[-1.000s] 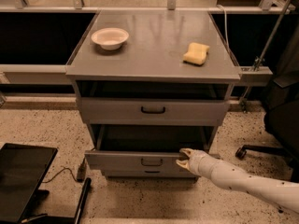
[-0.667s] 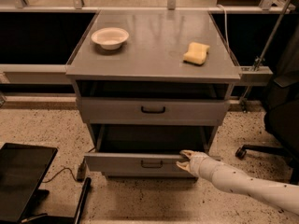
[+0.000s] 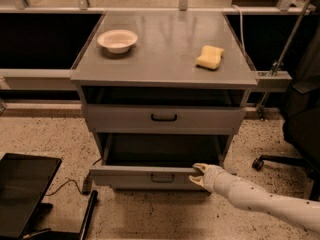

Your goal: Open middle drawer

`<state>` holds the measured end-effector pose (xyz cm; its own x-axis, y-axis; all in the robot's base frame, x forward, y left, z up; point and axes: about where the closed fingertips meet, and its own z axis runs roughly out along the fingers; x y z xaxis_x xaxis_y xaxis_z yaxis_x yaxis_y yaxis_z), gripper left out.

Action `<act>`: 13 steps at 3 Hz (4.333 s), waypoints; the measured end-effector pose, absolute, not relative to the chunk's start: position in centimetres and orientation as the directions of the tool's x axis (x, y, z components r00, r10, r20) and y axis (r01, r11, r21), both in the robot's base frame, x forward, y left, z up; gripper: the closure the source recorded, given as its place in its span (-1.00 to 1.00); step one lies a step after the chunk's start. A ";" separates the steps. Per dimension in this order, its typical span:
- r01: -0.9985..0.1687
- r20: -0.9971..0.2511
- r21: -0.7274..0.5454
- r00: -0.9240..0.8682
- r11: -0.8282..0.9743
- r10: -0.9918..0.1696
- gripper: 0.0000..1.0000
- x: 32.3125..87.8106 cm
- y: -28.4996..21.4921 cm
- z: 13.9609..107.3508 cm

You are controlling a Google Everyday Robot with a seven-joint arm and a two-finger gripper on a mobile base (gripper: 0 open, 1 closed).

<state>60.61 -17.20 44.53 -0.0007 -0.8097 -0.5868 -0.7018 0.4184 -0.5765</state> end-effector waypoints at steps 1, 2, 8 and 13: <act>-0.702 -0.587 -0.576 -0.001 0.418 -0.810 1.00 60.6 -17.1 44.6; -0.699 -0.587 -0.580 0.003 0.418 -0.810 1.00 59.7 -17.1 44.5; -0.678 -0.577 -0.616 0.041 0.401 -0.816 1.00 55.9 -16.9 45.1; -0.631 -0.579 -0.657 0.072 0.412 -0.812 0.18 38.0 -17.9 43.3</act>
Offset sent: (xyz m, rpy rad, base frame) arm -0.2893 -0.0108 -0.0150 -0.0040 -0.1500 0.0082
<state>37.99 -17.89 43.29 0.0720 -0.8123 -0.5788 -0.6314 0.4122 -0.6569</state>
